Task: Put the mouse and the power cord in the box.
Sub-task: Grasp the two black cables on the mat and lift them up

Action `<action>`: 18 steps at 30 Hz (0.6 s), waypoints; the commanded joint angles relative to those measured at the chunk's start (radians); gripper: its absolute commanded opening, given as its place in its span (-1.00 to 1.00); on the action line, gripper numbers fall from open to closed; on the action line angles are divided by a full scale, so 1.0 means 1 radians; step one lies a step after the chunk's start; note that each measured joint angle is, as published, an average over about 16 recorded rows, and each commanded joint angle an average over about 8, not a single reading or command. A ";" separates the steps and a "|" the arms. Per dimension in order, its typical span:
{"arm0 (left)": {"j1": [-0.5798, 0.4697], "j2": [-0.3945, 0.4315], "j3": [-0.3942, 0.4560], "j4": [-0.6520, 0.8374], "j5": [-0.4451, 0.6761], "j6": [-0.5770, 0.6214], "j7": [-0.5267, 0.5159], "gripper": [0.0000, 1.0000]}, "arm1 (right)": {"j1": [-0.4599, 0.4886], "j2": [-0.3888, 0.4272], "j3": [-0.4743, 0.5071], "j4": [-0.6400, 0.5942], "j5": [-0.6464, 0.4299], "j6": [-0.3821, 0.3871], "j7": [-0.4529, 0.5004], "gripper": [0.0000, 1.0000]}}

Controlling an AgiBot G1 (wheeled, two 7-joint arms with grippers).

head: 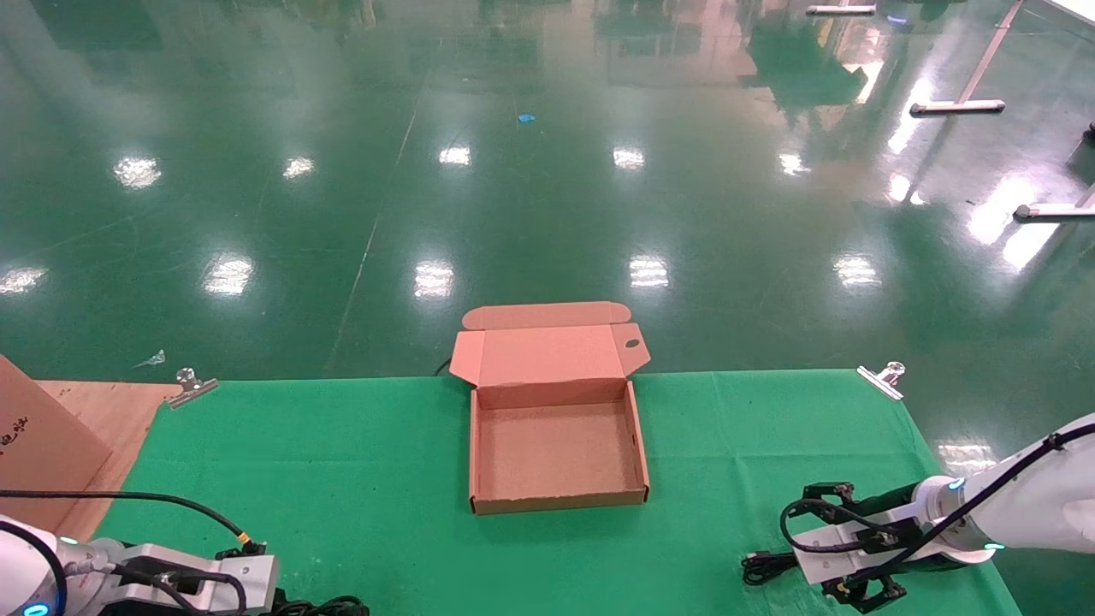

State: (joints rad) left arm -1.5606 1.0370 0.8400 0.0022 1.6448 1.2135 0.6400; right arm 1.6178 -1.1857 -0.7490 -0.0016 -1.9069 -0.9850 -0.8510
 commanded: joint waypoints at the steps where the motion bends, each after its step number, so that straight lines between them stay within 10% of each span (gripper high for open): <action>1: 0.002 0.002 0.000 0.000 0.000 -0.002 0.000 -1.00 | -0.002 -0.001 0.000 0.000 0.000 0.006 0.001 -0.78; 18: 0.022 0.004 -0.004 0.001 -0.006 -0.052 -0.001 -1.00 | -0.011 -0.010 0.000 0.001 0.000 0.031 0.008 -1.00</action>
State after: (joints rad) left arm -1.5387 1.0405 0.8360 0.0027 1.6393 1.1653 0.6397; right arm 1.6072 -1.1952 -0.7496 -0.0005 -1.9077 -0.9562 -0.8440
